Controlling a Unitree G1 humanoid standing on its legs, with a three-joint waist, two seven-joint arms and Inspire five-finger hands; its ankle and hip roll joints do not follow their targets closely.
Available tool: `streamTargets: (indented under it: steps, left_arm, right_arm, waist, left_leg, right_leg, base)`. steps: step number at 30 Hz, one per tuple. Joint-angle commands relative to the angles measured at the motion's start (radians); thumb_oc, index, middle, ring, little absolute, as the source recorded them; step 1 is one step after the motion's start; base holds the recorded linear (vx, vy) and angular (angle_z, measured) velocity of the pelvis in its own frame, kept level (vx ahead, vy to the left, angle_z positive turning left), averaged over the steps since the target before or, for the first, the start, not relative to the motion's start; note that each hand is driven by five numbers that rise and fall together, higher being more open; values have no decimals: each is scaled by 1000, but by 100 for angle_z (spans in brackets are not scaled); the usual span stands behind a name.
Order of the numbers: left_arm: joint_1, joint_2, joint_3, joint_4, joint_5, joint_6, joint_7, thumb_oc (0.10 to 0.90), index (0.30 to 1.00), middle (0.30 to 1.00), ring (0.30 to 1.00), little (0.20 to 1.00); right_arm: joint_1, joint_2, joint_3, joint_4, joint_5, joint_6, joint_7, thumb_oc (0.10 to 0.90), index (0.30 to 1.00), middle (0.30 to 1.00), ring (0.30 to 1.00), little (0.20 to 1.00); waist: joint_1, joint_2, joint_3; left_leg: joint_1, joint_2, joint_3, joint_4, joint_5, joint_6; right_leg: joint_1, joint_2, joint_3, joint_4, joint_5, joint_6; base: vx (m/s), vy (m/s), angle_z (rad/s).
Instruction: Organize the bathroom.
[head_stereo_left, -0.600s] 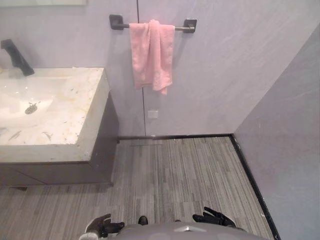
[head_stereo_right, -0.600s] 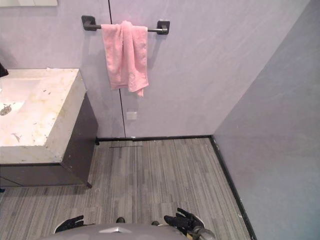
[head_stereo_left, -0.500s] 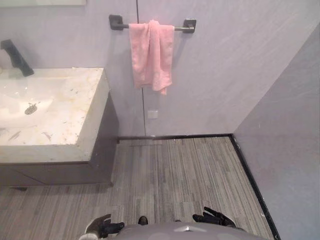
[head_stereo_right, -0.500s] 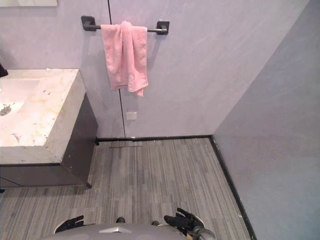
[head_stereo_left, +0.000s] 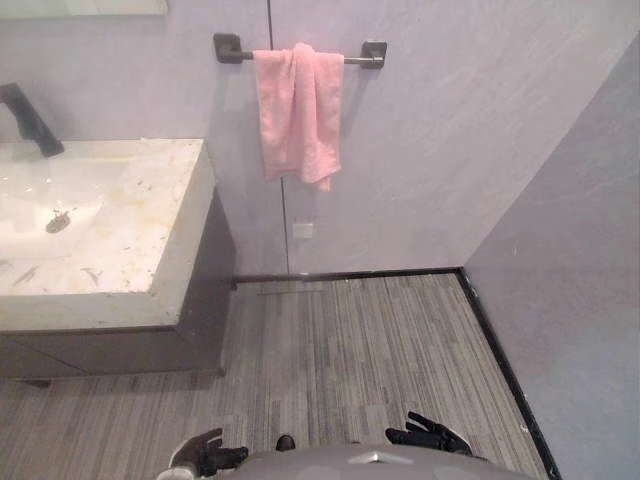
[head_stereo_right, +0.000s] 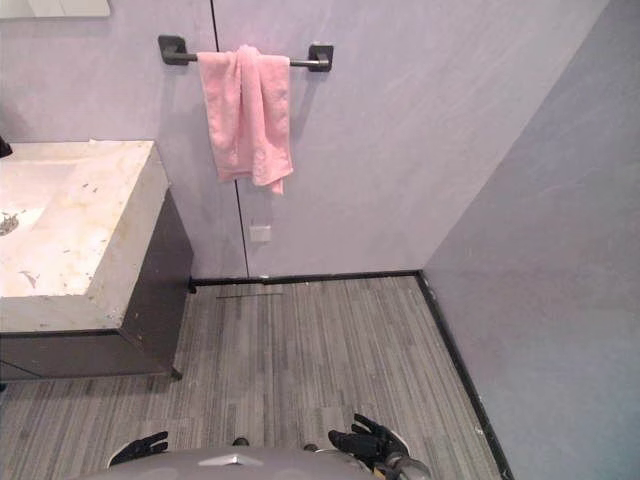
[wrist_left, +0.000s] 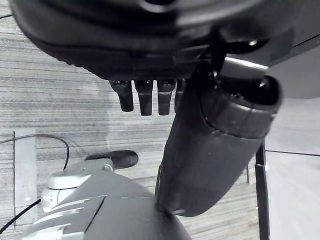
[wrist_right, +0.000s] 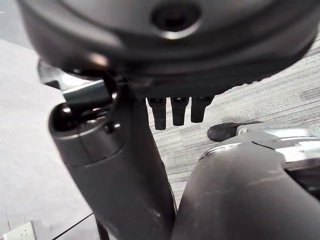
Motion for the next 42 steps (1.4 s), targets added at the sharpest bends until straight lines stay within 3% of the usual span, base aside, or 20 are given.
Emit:
streamTargets:
  steps: [1,3,7,15,17,19,20,21,24,25,27,31,34,38,42]
  left_arm:
    - [-72,-6,14,-50,-94,-39,-14,800,900,900,900,900]
    - [-81,4,40,-106,-152,-47,-21,800,900,900,900,900]
    - [-97,32,53,-228,-181,-45,-6,800,900,900,900,900]
    - [-120,114,59,-578,-192,1,59,800,900,900,900,900]
    - [-130,134,63,-665,-200,-28,76,800,900,900,900,900]
    - [-158,149,64,-761,-202,-17,86,800,900,900,900,900]
    - [-188,158,44,-827,-169,-47,95,800,900,900,900,900]
    - [-196,164,37,-866,-170,-46,102,800,900,900,900,900]
    - [-203,144,27,-935,-176,-76,85,800,900,900,900,900]
    - [-200,139,25,-946,-182,-84,79,800,900,900,900,900]
    - [-165,129,20,-1009,-196,-89,51,800,900,900,900,900]
    - [-87,119,-8,-1081,-198,-97,11,800,900,900,900,900]
    - [-50,124,-28,-1086,-228,-115,-35,800,900,900,900,900]
    - [-12,133,-20,-1127,-221,-90,-52,800,900,900,900,900]
    - [20,149,-18,-1157,-213,-80,-65,800,900,900,900,900]
  right_arm:
    - [-50,-85,29,-36,31,-75,10,800,900,900,900,900]
    - [-57,-94,31,-88,37,-118,-1,800,900,900,900,900]
    - [-64,-119,43,-232,32,-143,-38,800,900,900,900,900]
    - [-75,-183,72,-636,-1,-135,-129,800,900,900,900,900]
    - [-82,-193,84,-718,-16,-176,-145,800,900,900,900,900]
    - [-104,-207,88,-775,-49,-180,-185,800,900,900,900,900]
    - [-124,-222,94,-813,-19,-197,-192,800,900,900,900,900]
    - [-127,-225,92,-823,-15,-205,-199,800,900,900,900,900]
    - [-139,-225,91,-823,-28,-255,-226,800,900,900,900,900]
    - [-142,-221,92,-820,-26,-267,-230,800,900,900,900,900]
    - [-134,-200,88,-842,-29,-276,-230,800,900,900,900,900]
    - [-75,-202,76,-901,-28,-289,-217,800,900,900,900,900]
    - [-53,-213,71,-911,-24,-312,-212,800,900,900,900,900]
    - [-64,-215,80,-937,-25,-313,-243,800,900,900,900,900]
    - [-70,-209,92,-973,-65,-315,-319,800,900,900,900,900]
  waist:
    - [15,52,41]
    - [16,53,40]
    - [13,57,42]
    - [7,62,55]
    - [7,58,63]
    - [10,35,80]
    - [19,14,111]
    - [22,6,124]
    - [38,0,156]
    - [42,3,160]
    - [52,21,163]
    - [62,66,170]
    - [69,82,175]
    - [83,94,163]
    - [111,88,128]
  left_leg:
    - [38,-19,63,4,-116,5]
    - [42,-17,62,5,-115,3]
    - [41,-14,66,7,-110,0]
    - [37,-4,77,28,-107,-8]
    - [20,-5,84,74,-123,-10]
    - [-46,-6,107,229,-155,-16]
    - [-148,0,114,416,-138,-32]
    - [-200,6,110,520,-117,-41]
    - [-285,3,94,639,-104,-31]
    - [-285,3,95,620,-101,-28]
    - [-264,11,106,447,-68,-30]
    - [-264,86,143,77,112,-88]
    - [-320,127,156,20,180,-123]
    - [-290,121,152,27,154,-106]
    - [-251,77,120,30,80,-65]
  right_leg:
    - [-40,32,-38,87,-93,37]
    - [-34,33,-41,85,-93,34]
    - [-34,36,-37,84,-91,29]
    - [-32,46,-29,86,-94,17]
    - [-34,44,-26,94,-100,10]
    - [-39,31,-23,115,-105,-4]
    - [-40,21,-19,139,-111,-28]
    - [-44,20,-20,152,-114,-40]
    - [-35,23,-10,181,-125,-54]
    - [-30,27,-5,185,-128,-53]
    - [-10,58,13,183,-141,-47]
    - [68,117,42,172,-184,-47]
    - [116,132,38,180,-223,-48]
    - [122,122,48,234,-257,-40]
    - [155,86,71,262,-291,-3]
  base:
    - [14,-43,4]
    - [21,-59,4]
    - [3,-52,2]
    - [11,-65,0]
    - [4,-86,1]
    - [-46,-119,1]
    - [-83,-143,10]
    - [-77,-132,23]
    - [33,-85,28]
    - [206,-21,5]
    - [305,22,-1]
    - [447,51,8]
    - [455,2,13]
    - [468,36,-34]
    - [427,65,-51]
